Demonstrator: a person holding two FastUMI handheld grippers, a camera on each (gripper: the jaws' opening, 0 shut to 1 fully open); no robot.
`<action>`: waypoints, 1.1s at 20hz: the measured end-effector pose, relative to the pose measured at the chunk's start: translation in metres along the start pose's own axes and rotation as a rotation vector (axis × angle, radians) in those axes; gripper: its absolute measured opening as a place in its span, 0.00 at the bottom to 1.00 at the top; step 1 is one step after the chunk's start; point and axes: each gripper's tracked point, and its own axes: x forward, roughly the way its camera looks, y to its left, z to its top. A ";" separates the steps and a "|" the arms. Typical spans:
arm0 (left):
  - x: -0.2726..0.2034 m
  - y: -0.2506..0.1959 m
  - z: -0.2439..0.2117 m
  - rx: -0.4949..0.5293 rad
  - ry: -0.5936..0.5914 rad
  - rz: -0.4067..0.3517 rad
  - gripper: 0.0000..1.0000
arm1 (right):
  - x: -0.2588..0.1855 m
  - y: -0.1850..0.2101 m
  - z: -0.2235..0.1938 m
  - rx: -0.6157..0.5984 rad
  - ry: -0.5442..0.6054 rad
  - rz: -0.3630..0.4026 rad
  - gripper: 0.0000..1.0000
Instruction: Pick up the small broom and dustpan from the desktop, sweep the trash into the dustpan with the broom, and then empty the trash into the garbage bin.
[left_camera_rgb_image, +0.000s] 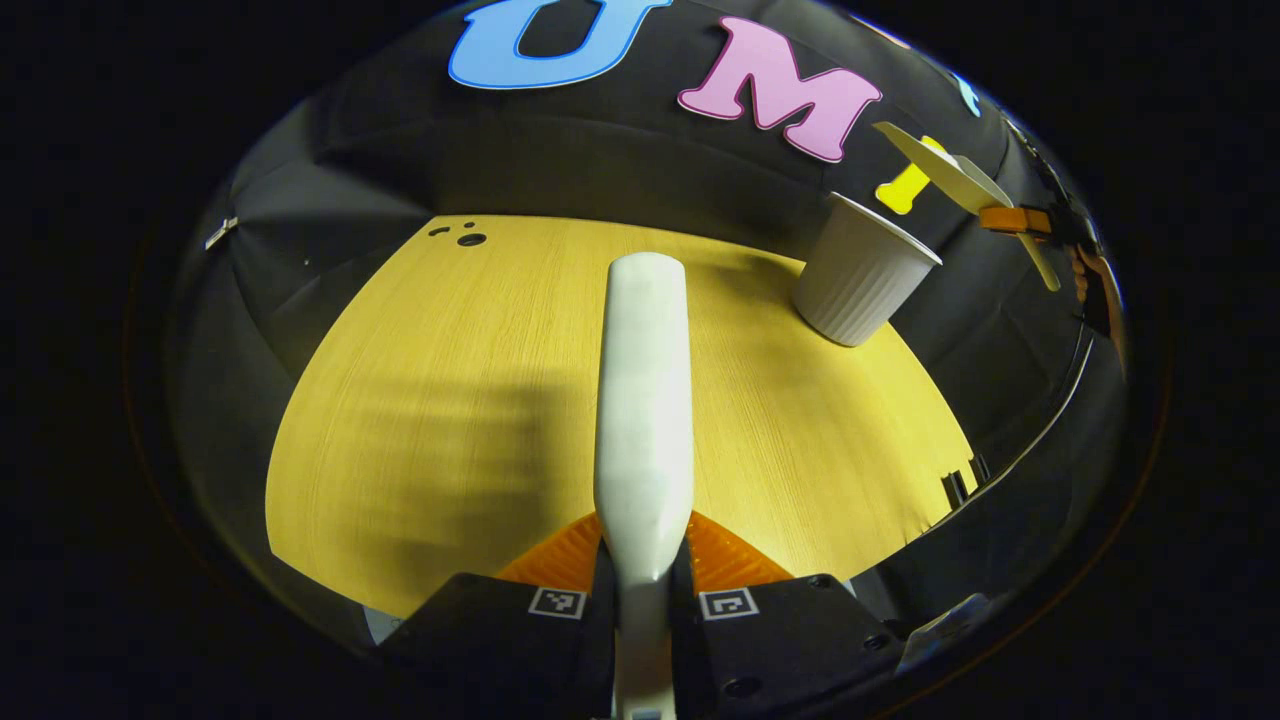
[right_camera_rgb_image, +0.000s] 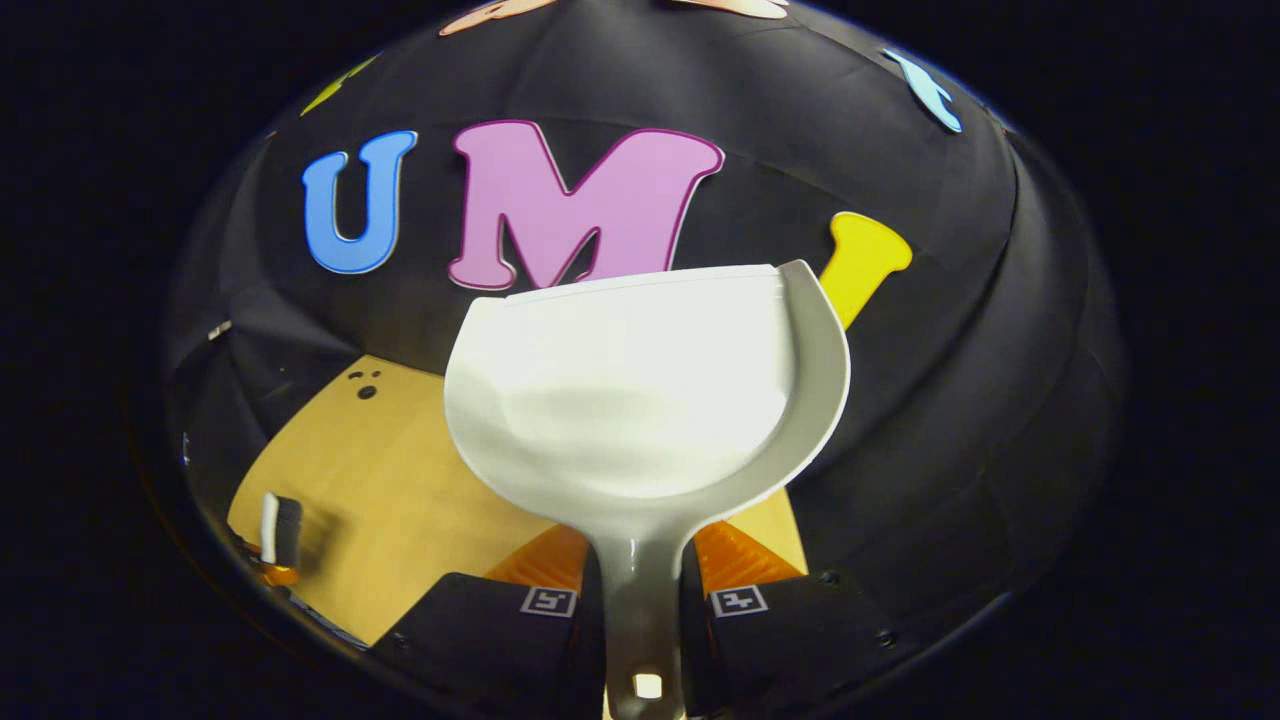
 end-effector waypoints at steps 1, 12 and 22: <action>-0.001 0.000 -0.002 0.002 -0.003 0.005 0.27 | 0.002 0.003 -0.003 0.010 0.016 0.034 0.31; 0.016 -0.020 -0.018 -0.022 0.019 0.060 0.27 | 0.014 0.014 -0.076 0.061 0.239 0.280 0.34; 0.081 -0.022 -0.023 -0.026 0.123 0.177 0.26 | 0.013 0.004 -0.153 0.126 0.461 0.251 0.34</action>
